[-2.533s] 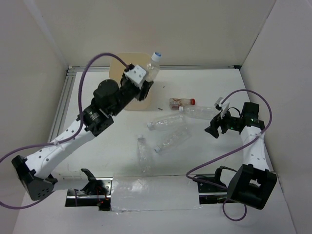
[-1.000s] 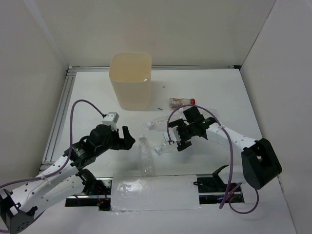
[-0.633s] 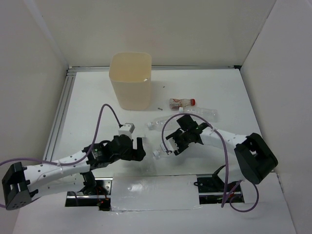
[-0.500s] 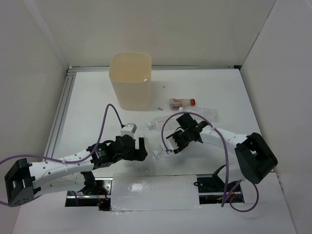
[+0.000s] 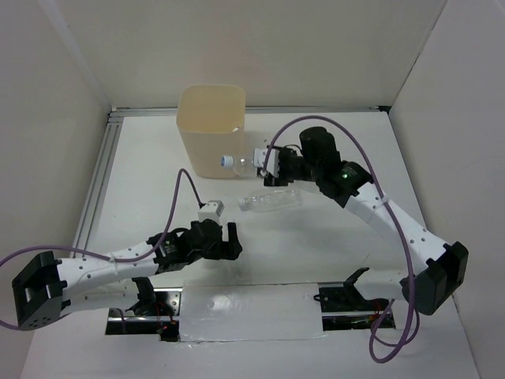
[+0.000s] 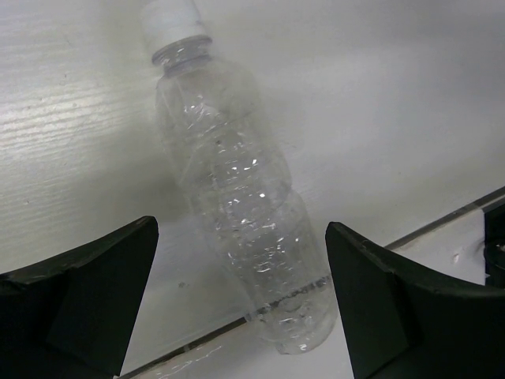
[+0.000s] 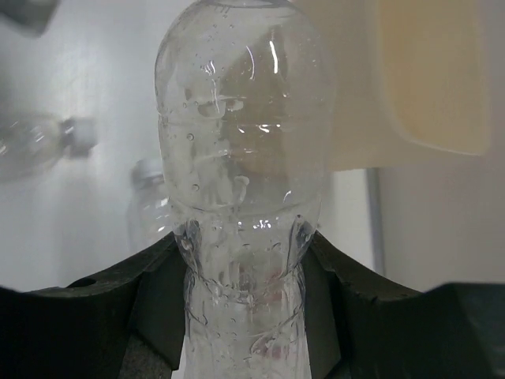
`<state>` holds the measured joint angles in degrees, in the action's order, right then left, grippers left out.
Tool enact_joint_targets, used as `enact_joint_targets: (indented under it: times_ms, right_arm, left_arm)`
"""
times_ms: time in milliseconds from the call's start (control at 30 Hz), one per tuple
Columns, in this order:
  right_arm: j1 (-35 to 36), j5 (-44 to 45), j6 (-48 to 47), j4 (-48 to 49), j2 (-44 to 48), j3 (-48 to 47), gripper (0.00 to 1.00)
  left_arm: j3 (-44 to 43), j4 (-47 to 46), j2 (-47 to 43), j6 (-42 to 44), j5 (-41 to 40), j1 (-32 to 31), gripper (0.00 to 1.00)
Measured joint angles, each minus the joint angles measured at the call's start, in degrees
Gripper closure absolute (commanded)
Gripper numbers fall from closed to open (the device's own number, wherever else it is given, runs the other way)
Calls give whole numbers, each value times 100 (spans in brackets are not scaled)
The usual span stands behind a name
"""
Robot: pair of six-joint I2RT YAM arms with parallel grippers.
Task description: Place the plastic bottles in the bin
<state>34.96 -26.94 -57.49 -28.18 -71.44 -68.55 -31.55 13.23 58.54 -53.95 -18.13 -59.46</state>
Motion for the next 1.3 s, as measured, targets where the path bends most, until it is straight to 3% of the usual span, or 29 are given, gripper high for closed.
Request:
enact_joint_targets:
  times_ms: [133,333,433,467,500,600,700,733,900,1033,1067,1167,1200,1233,1300]
  right_arm:
    - [118,588,800,1034,-380,-669,78]
    - [385,1078,1429,2253,-1919,-2192,77]
    - [470,1209,1604,2524,-2651,-2879,69]
    - [487,1224,1690,2520,-2946,-3204,65]
    - [496,1222,1770,2514,-3226,-3545,49]
    - [474,1143,2107,2461,-3960,-4402,32]
    - [382,1078,2479,2437,-4299,-4631,15]
    - [337,1058,2592,2424,-4352,-4634,3]
    - [105,1023,3077,2297,-4465,-4774,0]
    - [-129,1045,3469,2247,-4336,-4854,0]
    - [-214,1038,3574,2164,-4258,-4854,0]
    - [-625,870,3777,1917,-3910,-4817,0]
    - [-837,780,3825,1878,-3707,-4708,0]
    - [-1102,656,3842,1762,-3458,-4559,0]
    - [-1613,413,3783,1545,-2935,-4179,18]
  left_arm:
    - [118,-33,225,-31,0,0,0]
    - [219,-251,498,-22,17,-48,0]
    - [236,-332,527,-22,26,-79,0]
    - [236,-365,540,-22,31,-101,0]
    - [236,-396,564,-22,28,-118,0]
    - [236,-457,688,-24,28,-153,0]
    - [236,-452,894,-26,28,-160,0]
    - [236,-455,949,-24,28,-160,2]
    - [278,-566,1141,-24,42,-162,9]
    - [273,-776,1266,-2,90,-173,28]
    - [269,-831,1303,7,118,-184,41]
    - [214,-1014,1338,118,225,-208,60]
    - [208,-1049,1355,166,275,-219,73]
    - [195,-1029,1368,219,328,-245,76]
    - [101,-898,1384,352,404,-334,85]
